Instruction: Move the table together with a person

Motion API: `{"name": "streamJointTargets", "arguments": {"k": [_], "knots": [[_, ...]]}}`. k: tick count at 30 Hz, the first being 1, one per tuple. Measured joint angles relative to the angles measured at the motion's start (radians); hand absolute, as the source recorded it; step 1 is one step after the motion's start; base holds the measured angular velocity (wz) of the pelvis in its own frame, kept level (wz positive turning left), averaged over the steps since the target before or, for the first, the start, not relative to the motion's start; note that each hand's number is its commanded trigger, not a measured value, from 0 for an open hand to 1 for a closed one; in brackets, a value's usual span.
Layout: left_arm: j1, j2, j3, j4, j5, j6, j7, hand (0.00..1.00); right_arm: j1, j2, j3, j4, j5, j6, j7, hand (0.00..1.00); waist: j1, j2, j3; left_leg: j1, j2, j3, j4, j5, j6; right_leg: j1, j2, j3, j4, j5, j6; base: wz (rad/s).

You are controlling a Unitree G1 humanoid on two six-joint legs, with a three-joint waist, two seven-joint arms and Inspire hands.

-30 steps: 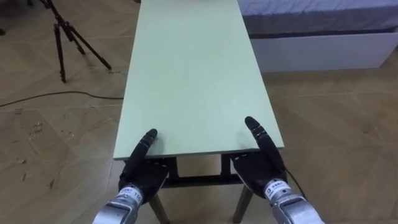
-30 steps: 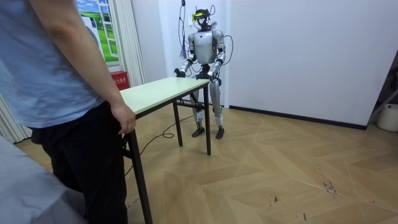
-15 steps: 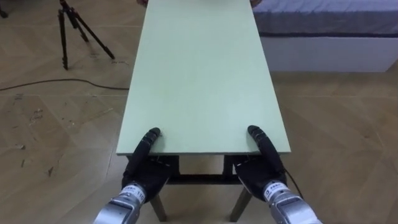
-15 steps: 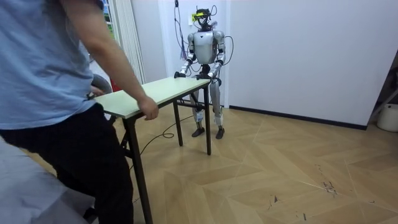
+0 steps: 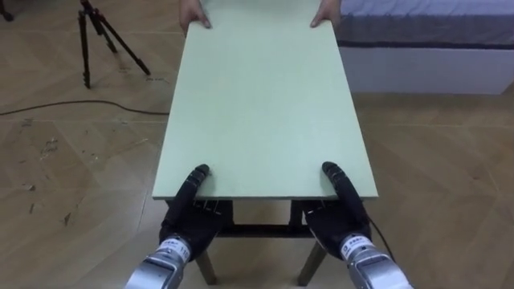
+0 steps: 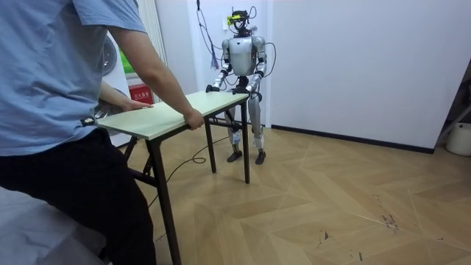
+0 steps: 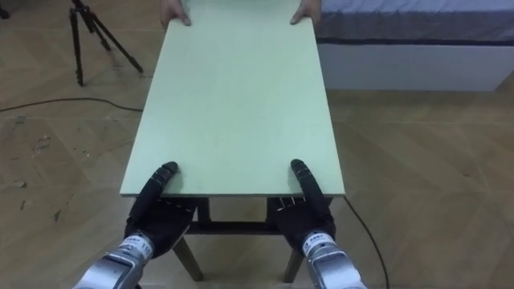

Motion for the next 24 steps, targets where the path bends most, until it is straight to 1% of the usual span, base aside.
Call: {"name": "streamJointTargets", "arguments": {"k": [6, 8, 9, 10, 14, 17, 20, 23, 24], "knots": [[0.021, -0.016, -0.001, 0.000, 0.056, -0.005, -0.035, 1.00, 0.020, -0.006, 0.002, -0.012, -0.018, -0.010, 0.028, 1.00, 0.001, 0.010, -0.0009, 0.000, 0.001, 0.000, 0.000, 0.000, 0.000, 0.000, 0.000, -0.003, 0.000, 0.000, 0.000, 0.00], [0.026, -0.016, -0.004, -0.001, 0.081, -0.013, -0.049, 1.00, 0.032, -0.007, 0.018, -0.028, -0.027, -0.028, 0.034, 1.00, 0.002, 0.012, -0.0013, -0.004, 0.001, 0.001, 0.000, 0.000, 0.000, -0.001, 0.000, -0.003, 0.000, 0.000, -0.001, 0.00], [0.032, -0.016, -0.006, -0.013, 0.084, -0.013, -0.052, 1.00, 0.034, -0.007, 0.032, -0.030, -0.034, -0.050, 0.039, 1.00, 0.002, 0.012, -0.0014, -0.008, 0.001, 0.001, 0.000, 0.000, 0.000, -0.003, 0.000, -0.003, 0.000, 0.001, -0.001, 0.00], [0.043, -0.016, -0.010, -0.029, 0.084, -0.015, -0.052, 1.00, 0.036, -0.007, 0.037, -0.030, -0.037, -0.061, 0.047, 1.00, 0.000, 0.012, -0.0015, -0.009, 0.001, 0.002, 0.000, 0.000, 0.000, -0.004, 0.000, -0.002, 0.000, 0.001, -0.001, 0.00], [0.065, -0.016, -0.029, -0.057, 0.089, -0.032, -0.052, 1.00, 0.046, -0.013, 0.038, -0.030, -0.039, -0.065, 0.075, 1.00, -0.001, 0.013, -0.0018, -0.009, 0.001, 0.002, 0.000, 0.000, 0.000, -0.005, 0.001, 0.000, 0.000, 0.001, -0.001, 0.00], [0.067, -0.016, -0.043, -0.059, 0.094, -0.045, -0.064, 1.00, 0.054, -0.019, 0.047, -0.030, -0.030, -0.082, 0.091, 1.00, 0.006, 0.013, -0.0023, -0.010, 0.001, 0.002, 0.000, 0.000, 0.000, -0.007, 0.001, 0.001, 0.000, 0.001, -0.001, 0.00], [0.070, -0.016, -0.047, -0.067, 0.103, -0.063, -0.068, 1.00, 0.055, -0.022, 0.074, -0.030, -0.016, -0.108, 0.103, 1.00, 0.006, 0.015, -0.0032, -0.009, 0.001, 0.002, 0.000, 0.000, 0.000, -0.008, 0.001, 0.000, 0.000, 0.001, -0.001, 0.00], [0.113, -0.016, -0.061, -0.128, 0.114, -0.083, -0.068, 1.00, 0.091, -0.029, 0.093, -0.077, -0.005, -0.126, 0.112, 1.00, 0.007, 0.015, -0.0034, -0.010, 0.001, 0.002, 0.000, 0.000, 0.000, -0.008, 0.001, -0.001, -0.005, 0.001, -0.001, 0.00], [0.138, -0.015, -0.065, -0.160, 0.114, -0.090, -0.068, 1.00, 0.111, -0.035, 0.110, -0.105, 0.000, -0.137, 0.113, 1.00, 0.006, 0.014, -0.0035, -0.010, 0.001, 0.001, 0.000, 0.000, 0.000, -0.008, 0.001, -0.001, -0.005, 0.001, 0.000, -0.03]]}}
